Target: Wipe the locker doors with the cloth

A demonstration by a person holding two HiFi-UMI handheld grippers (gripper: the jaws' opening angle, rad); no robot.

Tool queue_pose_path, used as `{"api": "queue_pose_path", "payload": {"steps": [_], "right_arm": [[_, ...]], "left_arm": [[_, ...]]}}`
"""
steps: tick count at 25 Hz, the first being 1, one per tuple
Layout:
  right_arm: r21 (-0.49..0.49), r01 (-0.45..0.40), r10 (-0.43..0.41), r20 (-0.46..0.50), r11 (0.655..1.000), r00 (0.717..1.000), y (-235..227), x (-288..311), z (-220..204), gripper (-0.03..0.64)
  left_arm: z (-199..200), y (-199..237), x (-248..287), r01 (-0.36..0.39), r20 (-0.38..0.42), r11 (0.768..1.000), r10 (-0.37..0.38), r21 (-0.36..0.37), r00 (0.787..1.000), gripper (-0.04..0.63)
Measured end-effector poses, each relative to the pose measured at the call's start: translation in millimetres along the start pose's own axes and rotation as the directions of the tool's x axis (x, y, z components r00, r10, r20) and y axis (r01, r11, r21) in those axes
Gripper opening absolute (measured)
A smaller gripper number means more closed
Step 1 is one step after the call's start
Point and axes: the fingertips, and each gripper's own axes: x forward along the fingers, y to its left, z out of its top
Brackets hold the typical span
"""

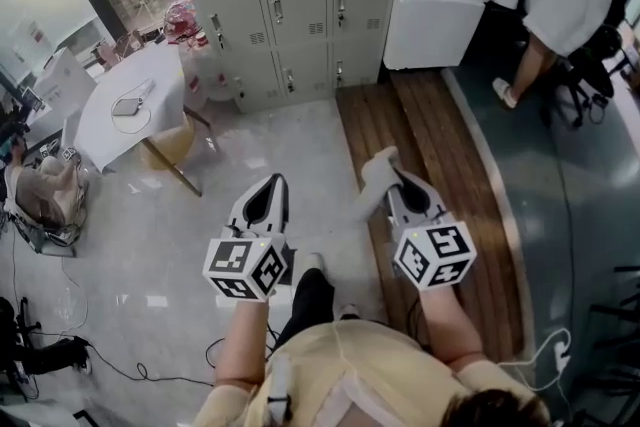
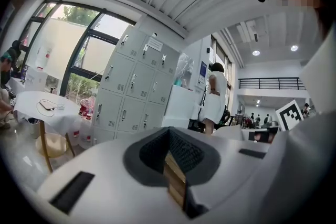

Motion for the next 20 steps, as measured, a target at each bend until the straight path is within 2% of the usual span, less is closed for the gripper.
{"api": "queue_pose_path", "payload": {"steps": [5, 11, 20], "right_arm": [[-0.015, 0.001, -0.001, -0.002, 1.000, 1.000, 10, 55, 8, 0.006], [-0.053, -0.027, 0.027, 0.002, 0.998, 1.000, 28, 130, 30, 0.006], [-0.072, -0.050, 0.049, -0.012, 0.996, 0.999, 54, 215, 37, 0.006]], "left_arm": [[16, 40, 27, -0.021, 0.015, 0.999, 0.021, 0.030, 1.000, -0.012], [43, 99, 56, -0.050, 0.049, 0.999, 0.049, 0.019, 0.998, -0.012], [66, 164, 89, -0.036, 0.044, 0.999, 0.035, 0.010, 0.998, -0.012]]}}
